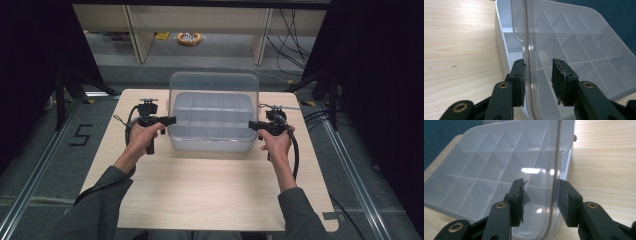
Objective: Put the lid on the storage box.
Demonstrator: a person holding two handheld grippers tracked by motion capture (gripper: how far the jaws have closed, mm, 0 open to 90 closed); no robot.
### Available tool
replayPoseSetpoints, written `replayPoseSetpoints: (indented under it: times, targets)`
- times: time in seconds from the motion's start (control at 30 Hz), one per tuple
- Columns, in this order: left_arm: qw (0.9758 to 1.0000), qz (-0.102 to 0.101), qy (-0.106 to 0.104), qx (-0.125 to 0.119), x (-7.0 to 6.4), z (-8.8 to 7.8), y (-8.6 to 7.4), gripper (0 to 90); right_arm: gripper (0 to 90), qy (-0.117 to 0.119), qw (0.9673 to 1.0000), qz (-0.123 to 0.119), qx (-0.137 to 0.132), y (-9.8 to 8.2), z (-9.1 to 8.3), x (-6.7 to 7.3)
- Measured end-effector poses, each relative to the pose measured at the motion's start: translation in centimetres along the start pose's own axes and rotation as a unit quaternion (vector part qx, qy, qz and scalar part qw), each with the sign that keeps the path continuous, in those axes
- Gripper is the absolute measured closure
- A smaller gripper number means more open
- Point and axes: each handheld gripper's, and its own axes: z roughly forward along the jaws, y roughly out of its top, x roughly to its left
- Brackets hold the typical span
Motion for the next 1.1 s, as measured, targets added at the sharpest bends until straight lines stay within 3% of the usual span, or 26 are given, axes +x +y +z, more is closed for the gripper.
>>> replayPoseSetpoints:
  times: [0.17, 0.2, 0.27, 0.33, 0.37, 0.5, 0.6, 0.63, 0.7, 0.73, 0.8, 0.83, 1.03, 1.07, 1.1]
  targets:
    - [1.0000, -0.005, 0.009, 0.001, 0.2, 0.6, -0.2, 61.8, 58.3, -0.012, 0.9999, 0.011, 0.005, 0.0, 0.5, 0.3]
    - [0.9999, -0.008, 0.006, 0.003, 0.3, 0.6, -0.3, 61.6, 57.9, -0.019, 0.9998, -0.004, 0.004, 0.0, 0.7, 0.1]
    - [0.9999, -0.013, 0.006, 0.002, 0.3, 0.8, -0.3, 61.3, 57.3, -0.017, 0.9999, -0.003, 0.003, 0.0, 0.9, 0.1]
    - [0.9999, -0.015, 0.006, 0.002, 0.3, 0.9, -0.4, 60.8, 55.6, -0.024, 0.9991, 0.032, 0.014, 0.0, 1.0, 0.6]
    - [0.9999, -0.014, 0.007, 0.002, 0.2, 0.9, -0.4, 60.4, 55.2, -0.020, 0.9996, 0.013, 0.012, 0.0, 1.1, 0.3]
    - [0.9999, -0.012, 0.011, 0.000, 0.1, 1.1, -0.5, 58.8, 53.3, -0.025, 0.9997, 0.001, 0.005, 0.0, 1.4, 0.3]
    - [0.9999, -0.012, 0.011, 0.003, 0.1, 1.1, -0.5, 58.1, 52.7, -0.034, 0.9992, 0.017, 0.013, 0.0, 1.5, 0.5]
    - [0.9999, -0.012, 0.012, 0.001, 0.1, 1.2, -0.6, 57.9, 52.1, -0.028, 0.9990, 0.032, 0.013, 0.0, 1.6, 0.8]
    - [0.9999, -0.013, 0.011, 0.001, 0.1, 1.2, -0.6, 57.4, 51.1, -0.036, 0.9989, 0.019, 0.022, 0.0, 1.6, 0.5]
    - [0.9998, -0.014, 0.012, 0.005, 0.2, 1.2, -0.6, 57.2, 50.9, -0.030, 0.9995, 0.005, 0.009, 0.1, 1.8, 0.3]
    - [0.9998, -0.015, 0.012, 0.005, 0.2, 1.3, -0.7, 56.9, 50.7, -0.028, 0.9995, 0.001, 0.011, 0.0, 1.8, 0.3]
    - [0.9998, -0.017, 0.009, 0.007, 0.3, 1.4, -0.7, 56.9, 50.2, -0.033, 0.9988, 0.027, 0.025, 0.0, 1.7, 0.7]
    - [0.9997, -0.021, 0.012, 0.005, 0.2, 1.5, -0.8, 55.6, 49.1, -0.036, 0.9982, 0.038, 0.030, 0.1, 1.8, 0.8]
    - [0.9991, 0.010, 0.041, -0.002, -0.1, 1.7, -0.9, 61.0, 48.7, -0.028, 0.9989, 0.027, 0.026, 0.0, 2.1, 0.5]
    - [0.9986, 0.023, 0.047, -0.005, -0.3, 1.8, -1.0, 63.2, 47.8, -0.028, 0.9987, 0.029, 0.030, 0.0, 2.1, 0.5]
